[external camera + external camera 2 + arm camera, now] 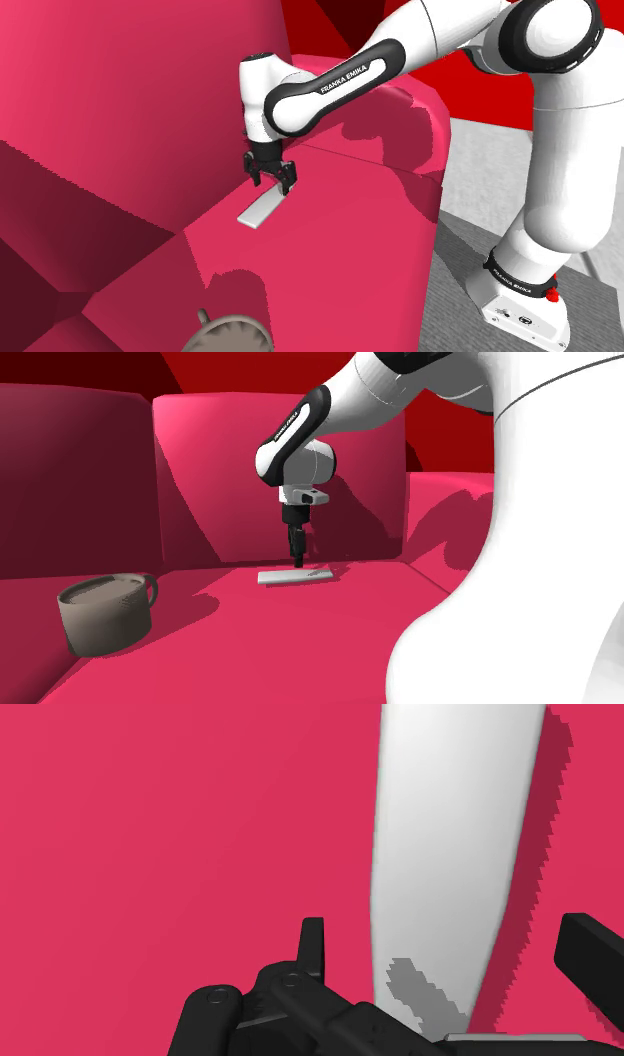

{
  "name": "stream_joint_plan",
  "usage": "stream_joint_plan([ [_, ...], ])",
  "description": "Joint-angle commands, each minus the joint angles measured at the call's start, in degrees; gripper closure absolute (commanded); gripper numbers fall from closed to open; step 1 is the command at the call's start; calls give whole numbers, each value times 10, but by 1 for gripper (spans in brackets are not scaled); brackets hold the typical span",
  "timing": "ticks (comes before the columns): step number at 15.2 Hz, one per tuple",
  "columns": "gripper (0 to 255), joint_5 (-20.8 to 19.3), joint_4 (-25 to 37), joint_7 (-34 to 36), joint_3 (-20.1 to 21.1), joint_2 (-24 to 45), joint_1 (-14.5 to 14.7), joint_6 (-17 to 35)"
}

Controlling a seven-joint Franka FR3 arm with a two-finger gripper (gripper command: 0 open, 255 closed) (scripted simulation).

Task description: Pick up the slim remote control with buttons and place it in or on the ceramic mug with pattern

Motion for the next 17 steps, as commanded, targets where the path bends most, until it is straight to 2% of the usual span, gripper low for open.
stream_joint_plan([
  [1, 0, -12, 21, 27, -11, 22, 11, 0],
  [8, 0, -32, 0, 39, -23, 50, 18, 45],
  [16, 0, -32, 0, 39, -23, 49, 18, 45],
  [17, 255, -32, 0, 39, -23, 49, 18, 45],
])
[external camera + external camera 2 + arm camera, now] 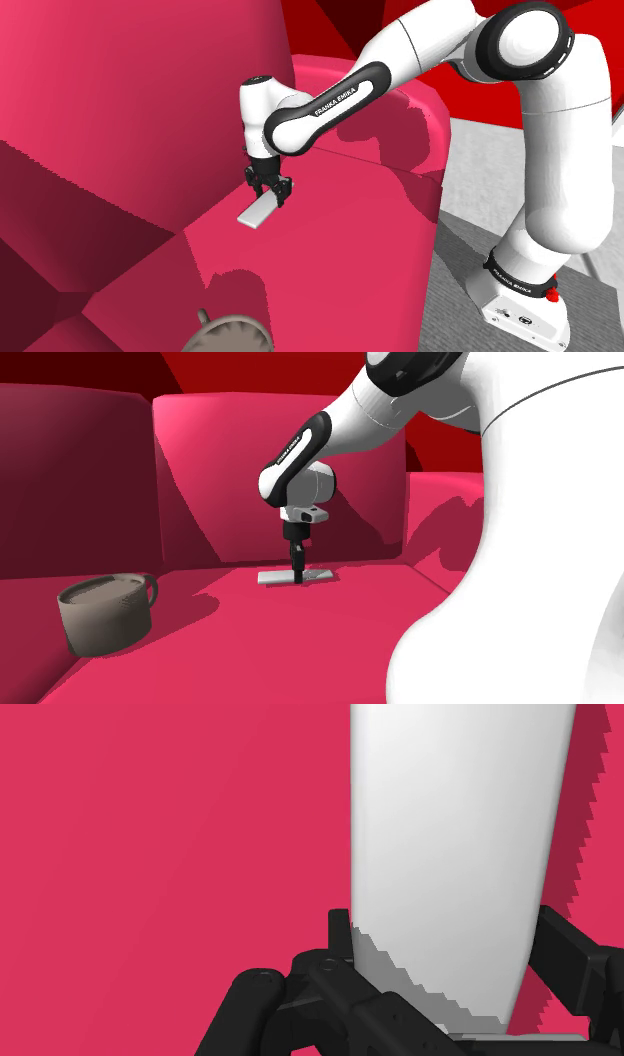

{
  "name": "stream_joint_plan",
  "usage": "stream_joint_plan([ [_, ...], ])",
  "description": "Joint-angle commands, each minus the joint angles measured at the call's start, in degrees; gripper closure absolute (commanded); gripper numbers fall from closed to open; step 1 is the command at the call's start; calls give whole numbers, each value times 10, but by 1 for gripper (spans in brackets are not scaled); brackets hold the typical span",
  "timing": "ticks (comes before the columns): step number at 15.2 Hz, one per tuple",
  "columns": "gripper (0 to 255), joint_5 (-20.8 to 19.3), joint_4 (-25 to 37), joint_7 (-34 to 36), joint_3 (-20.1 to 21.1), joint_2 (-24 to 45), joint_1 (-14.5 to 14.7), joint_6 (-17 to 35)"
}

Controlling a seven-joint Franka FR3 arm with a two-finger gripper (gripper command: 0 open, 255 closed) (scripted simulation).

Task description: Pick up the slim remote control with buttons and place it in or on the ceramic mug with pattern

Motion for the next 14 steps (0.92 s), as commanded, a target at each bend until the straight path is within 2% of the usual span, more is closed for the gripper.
stream_joint_plan([
  [1, 255, 0, 0, 0, 0, 0, 0, 0],
  [9, 255, 0, 0, 0, 0, 0, 0, 0],
  [14, 255, 13, 13, -8, 8, -19, -5, -30],
])
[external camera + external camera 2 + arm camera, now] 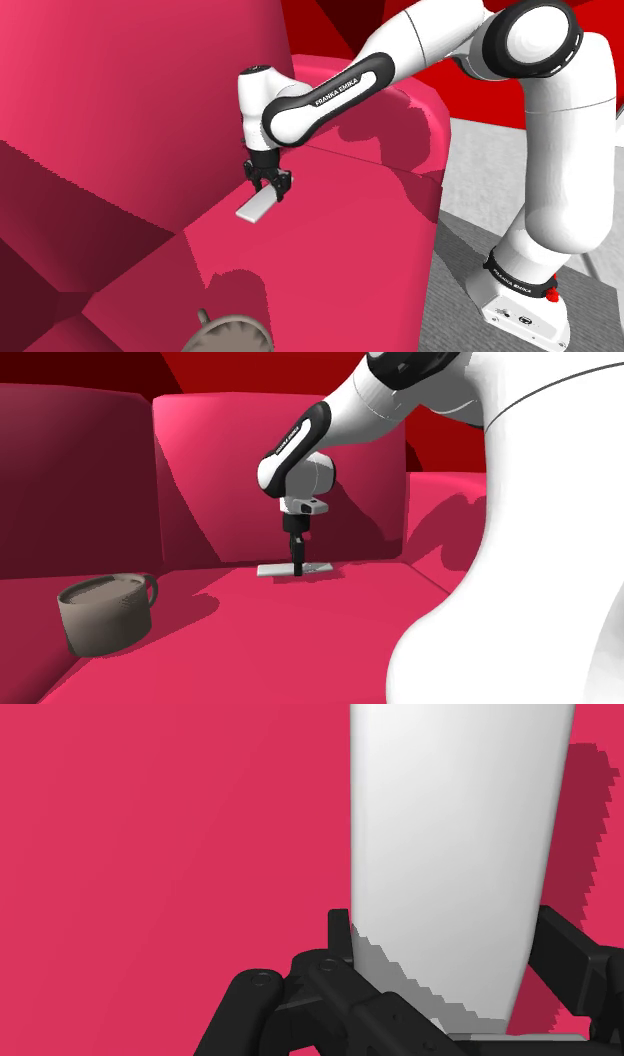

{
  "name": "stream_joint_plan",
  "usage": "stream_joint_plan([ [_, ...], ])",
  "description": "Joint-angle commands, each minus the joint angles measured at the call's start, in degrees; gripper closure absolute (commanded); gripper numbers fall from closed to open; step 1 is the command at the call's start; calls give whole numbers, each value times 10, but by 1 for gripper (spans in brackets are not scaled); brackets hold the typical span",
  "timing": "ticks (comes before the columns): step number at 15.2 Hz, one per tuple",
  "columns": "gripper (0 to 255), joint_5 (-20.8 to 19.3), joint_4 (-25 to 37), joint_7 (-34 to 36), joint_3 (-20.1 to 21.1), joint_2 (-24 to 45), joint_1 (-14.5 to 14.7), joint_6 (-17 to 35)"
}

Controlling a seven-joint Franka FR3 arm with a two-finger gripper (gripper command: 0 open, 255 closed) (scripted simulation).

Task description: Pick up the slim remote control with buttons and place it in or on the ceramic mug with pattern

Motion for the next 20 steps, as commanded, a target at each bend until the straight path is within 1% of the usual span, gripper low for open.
stream_joint_plan([
  [1, 255, 5, 5, -4, 3, -7, -2, -11],
  [11, 255, 27, 44, -17, 14, -37, -8, -75],
  [20, 255, 40, 92, -26, 20, -54, -8, -136],
])
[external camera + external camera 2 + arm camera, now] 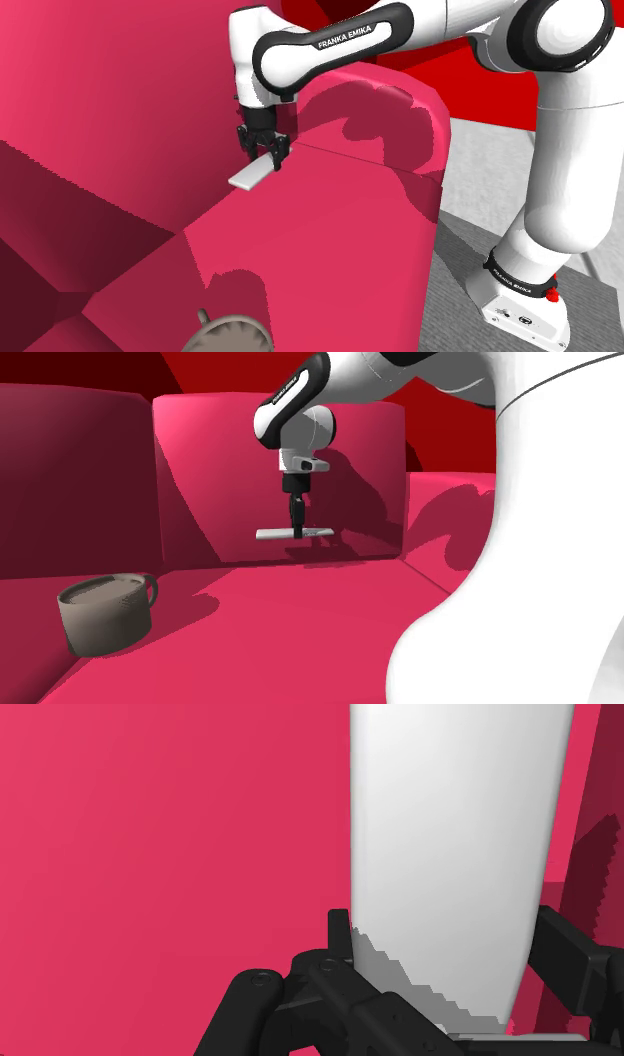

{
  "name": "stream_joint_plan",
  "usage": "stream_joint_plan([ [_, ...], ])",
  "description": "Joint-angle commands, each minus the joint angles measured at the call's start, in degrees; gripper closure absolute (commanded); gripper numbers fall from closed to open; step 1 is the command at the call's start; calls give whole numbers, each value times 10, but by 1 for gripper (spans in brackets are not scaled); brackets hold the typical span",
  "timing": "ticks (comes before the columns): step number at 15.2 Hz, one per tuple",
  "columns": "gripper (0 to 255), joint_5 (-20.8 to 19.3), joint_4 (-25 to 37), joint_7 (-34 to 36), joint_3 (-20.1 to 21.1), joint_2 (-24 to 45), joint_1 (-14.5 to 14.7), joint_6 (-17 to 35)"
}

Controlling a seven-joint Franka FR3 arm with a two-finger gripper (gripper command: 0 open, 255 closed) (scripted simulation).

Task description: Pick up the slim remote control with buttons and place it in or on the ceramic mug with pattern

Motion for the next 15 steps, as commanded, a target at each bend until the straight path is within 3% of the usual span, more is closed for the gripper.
stream_joint_plan([
  [1, 255, 3, 10, -1, 2, -4, 0, -13],
  [8, 255, 8, 54, -5, 4, -9, 4, -62],
  [15, 255, 22, 1, 70, 34, -47, 44, -45],
])
